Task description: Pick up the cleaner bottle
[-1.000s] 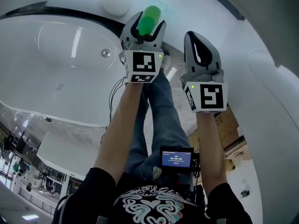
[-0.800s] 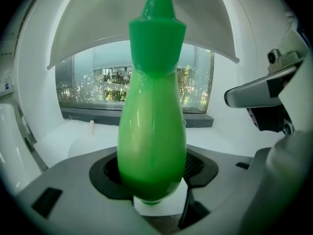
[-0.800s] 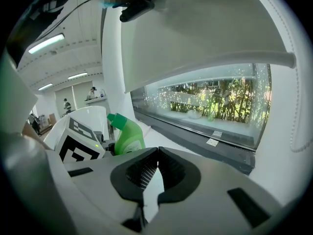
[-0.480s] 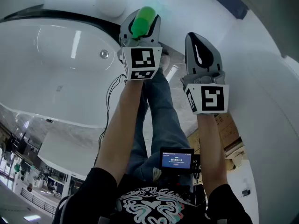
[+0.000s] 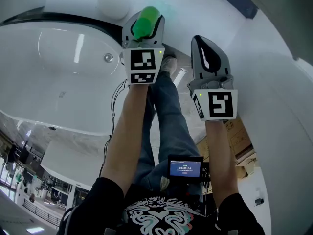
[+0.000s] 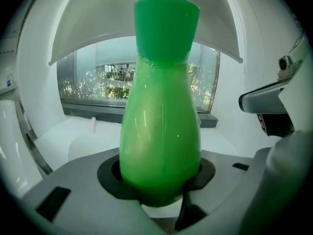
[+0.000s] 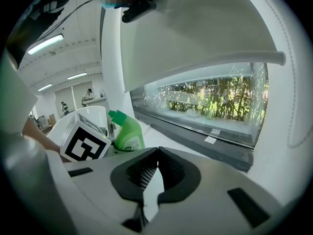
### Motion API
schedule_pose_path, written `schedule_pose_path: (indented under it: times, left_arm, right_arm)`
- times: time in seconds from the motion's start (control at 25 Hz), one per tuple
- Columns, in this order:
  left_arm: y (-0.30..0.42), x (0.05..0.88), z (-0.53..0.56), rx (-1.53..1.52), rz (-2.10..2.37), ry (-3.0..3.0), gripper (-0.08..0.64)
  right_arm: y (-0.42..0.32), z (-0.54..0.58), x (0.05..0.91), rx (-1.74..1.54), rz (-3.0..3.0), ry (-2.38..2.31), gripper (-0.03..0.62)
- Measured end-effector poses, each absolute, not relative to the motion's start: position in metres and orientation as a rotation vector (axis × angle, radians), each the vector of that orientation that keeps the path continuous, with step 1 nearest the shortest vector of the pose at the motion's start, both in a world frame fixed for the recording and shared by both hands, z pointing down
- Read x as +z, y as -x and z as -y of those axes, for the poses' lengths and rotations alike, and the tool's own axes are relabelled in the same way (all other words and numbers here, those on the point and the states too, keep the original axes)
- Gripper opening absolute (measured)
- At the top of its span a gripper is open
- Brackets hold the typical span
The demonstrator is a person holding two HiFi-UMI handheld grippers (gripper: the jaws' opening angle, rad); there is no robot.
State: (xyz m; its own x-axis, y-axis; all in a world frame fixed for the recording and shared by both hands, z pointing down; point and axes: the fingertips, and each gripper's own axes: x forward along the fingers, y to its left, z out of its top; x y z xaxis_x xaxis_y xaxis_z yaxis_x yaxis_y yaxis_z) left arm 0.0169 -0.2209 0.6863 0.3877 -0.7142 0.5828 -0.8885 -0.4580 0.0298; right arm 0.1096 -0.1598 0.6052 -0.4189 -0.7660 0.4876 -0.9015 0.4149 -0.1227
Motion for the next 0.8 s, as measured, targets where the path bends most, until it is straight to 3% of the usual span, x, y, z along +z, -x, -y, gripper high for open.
schedule_pose_path:
  times: [0.8]
  left_arm:
    - [0.015, 0.687, 0.233, 0.014, 1.122, -1.861, 0.190]
  right_arm:
    - [-0.113, 0.158, 0.609, 0.604, 2.335, -1.476, 0.028]
